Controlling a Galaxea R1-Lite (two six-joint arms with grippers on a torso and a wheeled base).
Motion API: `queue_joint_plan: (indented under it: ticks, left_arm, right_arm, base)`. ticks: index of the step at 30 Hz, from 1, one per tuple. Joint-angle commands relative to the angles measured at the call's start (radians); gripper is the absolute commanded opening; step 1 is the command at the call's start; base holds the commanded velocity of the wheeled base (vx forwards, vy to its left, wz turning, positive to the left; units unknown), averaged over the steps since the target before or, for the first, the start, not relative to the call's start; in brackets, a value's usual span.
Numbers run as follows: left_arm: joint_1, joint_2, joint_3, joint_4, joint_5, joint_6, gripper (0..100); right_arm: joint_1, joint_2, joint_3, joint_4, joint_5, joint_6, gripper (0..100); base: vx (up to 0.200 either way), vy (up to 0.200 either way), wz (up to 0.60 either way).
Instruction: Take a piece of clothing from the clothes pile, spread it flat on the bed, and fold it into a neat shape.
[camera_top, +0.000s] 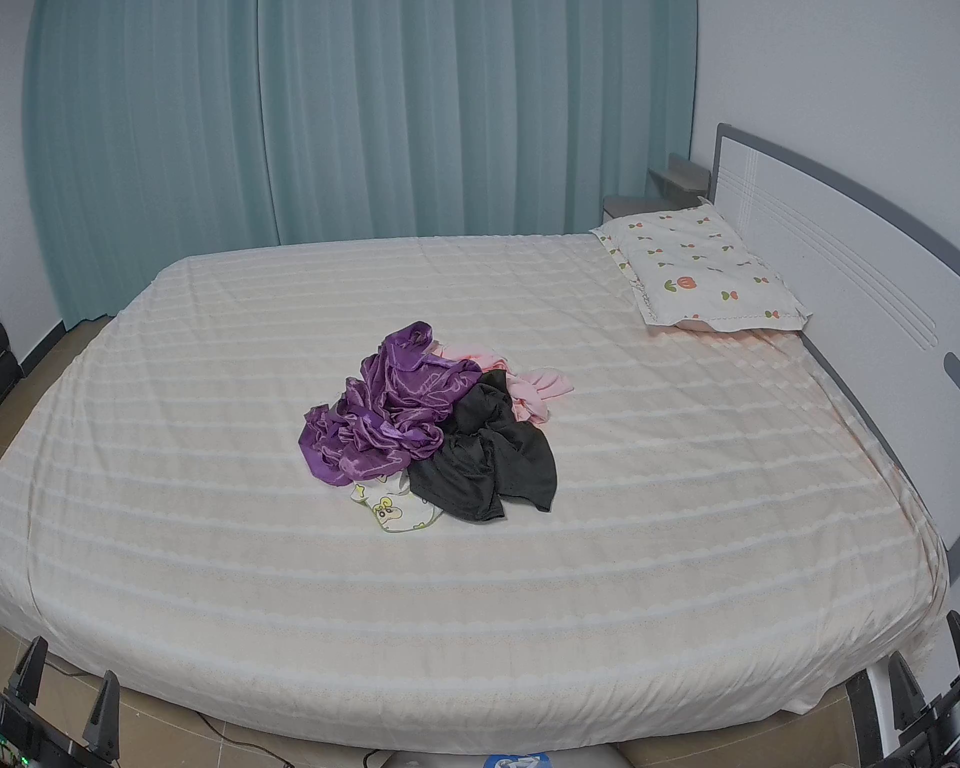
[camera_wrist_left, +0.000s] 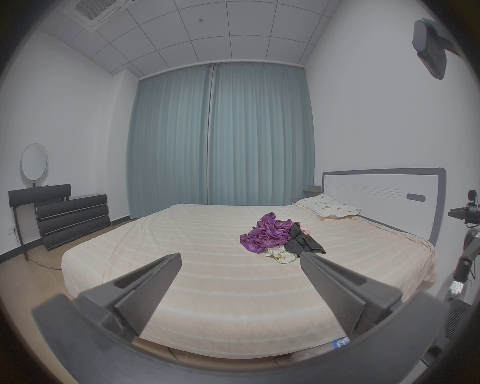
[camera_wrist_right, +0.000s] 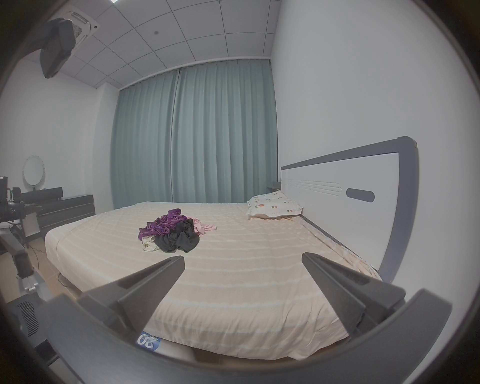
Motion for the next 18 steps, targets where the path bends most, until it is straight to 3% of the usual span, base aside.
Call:
queue_joint_plan:
  ticks: [1, 4, 7, 8, 9, 10, 17, 18]
  left_arm:
    - [0.001, -0.005, 0.016, 0.000, 0.001, -0.001, 100]
    - [0.001, -0.005, 0.016, 0.000, 0.001, 0.001, 100]
    - [0.001, -0.005, 0.016, 0.000, 0.001, 0.001, 100]
    - [0.001, -0.005, 0.016, 0.000, 0.001, 0.001, 100]
    - [-0.001, -0.005, 0.016, 0.000, 0.001, -0.001, 100]
    - [0.001, -0.005, 0.016, 0.000, 0.001, -0.001, 100]
    - [0.001, -0.005, 0.016, 0.000, 0.001, -0.001, 100]
    - [0.001, -0.005, 0.016, 0.000, 0.001, -0.001, 100]
  right_arm:
    - [0.015, 0.080, -0.146, -0.015, 0.038, 0.024, 100]
    - [0.024, 0.267, -0.326, 0.025, 0.068, 0.087, 100]
    - [0.041, 0.473, -0.334, 0.040, 0.149, 0.026, 100]
    - [0.041, 0.473, -0.334, 0.040, 0.149, 0.026, 100]
    - [0.050, 0.663, -0.338, 0.023, 0.204, 0.026, 100]
    - [0.050, 0.759, -0.350, 0.005, 0.215, 0.033, 100]
    - [0.150, 1.324, -0.450, -0.244, 0.210, 0.118, 100]
    - [0.150, 1.324, -0.450, -0.244, 0.210, 0.118, 100]
  base:
    - [0.000, 0.000, 0.00]
    - [0.000, 0.000, 0.00]
    - [0.000, 0.000, 0.00]
    - [0.000, 0.000, 0.00]
    - [0.000, 0.000, 0.00]
    - [0.000, 0.000, 0.00]
    - [0.000, 0.000, 0.00]
    - [0.000, 0.000, 0.00]
